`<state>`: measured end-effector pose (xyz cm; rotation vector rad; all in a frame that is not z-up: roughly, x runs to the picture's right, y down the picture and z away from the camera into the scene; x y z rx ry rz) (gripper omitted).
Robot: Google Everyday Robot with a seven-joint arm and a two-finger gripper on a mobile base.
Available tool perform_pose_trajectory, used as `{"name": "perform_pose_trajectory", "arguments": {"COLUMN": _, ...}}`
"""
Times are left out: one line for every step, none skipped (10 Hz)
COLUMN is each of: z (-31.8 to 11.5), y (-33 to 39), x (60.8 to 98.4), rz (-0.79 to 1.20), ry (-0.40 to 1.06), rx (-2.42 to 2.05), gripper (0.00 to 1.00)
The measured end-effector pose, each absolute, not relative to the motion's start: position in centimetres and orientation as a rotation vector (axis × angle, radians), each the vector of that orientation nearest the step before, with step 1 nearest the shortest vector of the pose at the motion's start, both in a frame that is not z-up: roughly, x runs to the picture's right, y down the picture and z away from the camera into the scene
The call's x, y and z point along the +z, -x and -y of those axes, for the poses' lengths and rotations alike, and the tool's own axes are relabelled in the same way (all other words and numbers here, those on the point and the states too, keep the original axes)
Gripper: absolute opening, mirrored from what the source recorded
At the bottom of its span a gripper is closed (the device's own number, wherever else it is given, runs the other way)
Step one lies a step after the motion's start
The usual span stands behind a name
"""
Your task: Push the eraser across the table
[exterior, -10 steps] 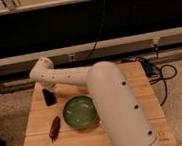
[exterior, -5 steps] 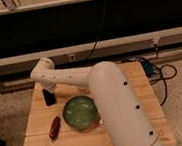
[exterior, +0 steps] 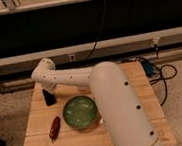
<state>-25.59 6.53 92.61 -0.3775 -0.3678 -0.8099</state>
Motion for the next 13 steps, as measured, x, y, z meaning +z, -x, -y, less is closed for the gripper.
{"name": "perform_pose_trajectory", "arguments": {"z": -6.69, "y": 25.83, "x": 92.6, "rz": 0.374, "ry": 0.379, "rx": -0.815, "gripper": 0.06}}
{"name": "perform_pose_trajectory", "arguments": {"z": -6.81, "y": 25.93, "x": 92.6, "rz": 0.379, "ry": 0.382, "rx": -0.817, "gripper": 0.06}}
{"name": "perform_pose_trajectory", "arguments": {"z": -6.91, "y": 26.11, "x": 92.62, "rz": 0.381, "ry": 0.382, "rx": -0.82, "gripper": 0.02}}
{"name": "perform_pose_trajectory", "arguments": {"z": -6.95, "y": 26.35, "x": 92.68, "rz": 0.387, "ry": 0.38, "rx": -0.827, "gripper": 0.01}}
{"name": "perform_pose_trajectory", "arguments": {"z": -6.98, "y": 26.47, "x": 92.73, "rz": 0.392, "ry": 0.379, "rx": -0.832, "gripper": 0.01}}
{"name": "perform_pose_trajectory", "arguments": {"z": -7.07, "y": 26.53, "x": 92.76, "rz": 0.399, "ry": 0.38, "rx": -0.835, "gripper": 0.01}}
{"name": "perform_pose_trajectory", "arguments": {"z": -7.19, "y": 26.66, "x": 92.74, "rz": 0.406, "ry": 0.381, "rx": -0.84, "gripper": 0.01}}
{"name": "perform_pose_trajectory", "arguments": {"z": -7.27, "y": 26.73, "x": 92.71, "rz": 0.411, "ry": 0.38, "rx": -0.842, "gripper": 0.01}}
{"name": "perform_pose_trajectory", "arguments": {"z": -7.32, "y": 26.71, "x": 92.71, "rz": 0.414, "ry": 0.38, "rx": -0.843, "gripper": 0.01}}
{"name": "perform_pose_trajectory", "arguments": {"z": -7.36, "y": 26.68, "x": 92.71, "rz": 0.422, "ry": 0.38, "rx": -0.847, "gripper": 0.01}}
{"name": "perform_pose_trajectory", "arguments": {"z": -7.4, "y": 26.66, "x": 92.74, "rz": 0.427, "ry": 0.379, "rx": -0.85, "gripper": 0.01}}
{"name": "perform_pose_trajectory", "arguments": {"z": -7.45, "y": 26.68, "x": 92.73, "rz": 0.433, "ry": 0.379, "rx": -0.853, "gripper": 0.01}}
{"name": "perform_pose_trajectory", "arguments": {"z": -7.52, "y": 26.69, "x": 92.75, "rz": 0.441, "ry": 0.379, "rx": -0.858, "gripper": 0.01}}
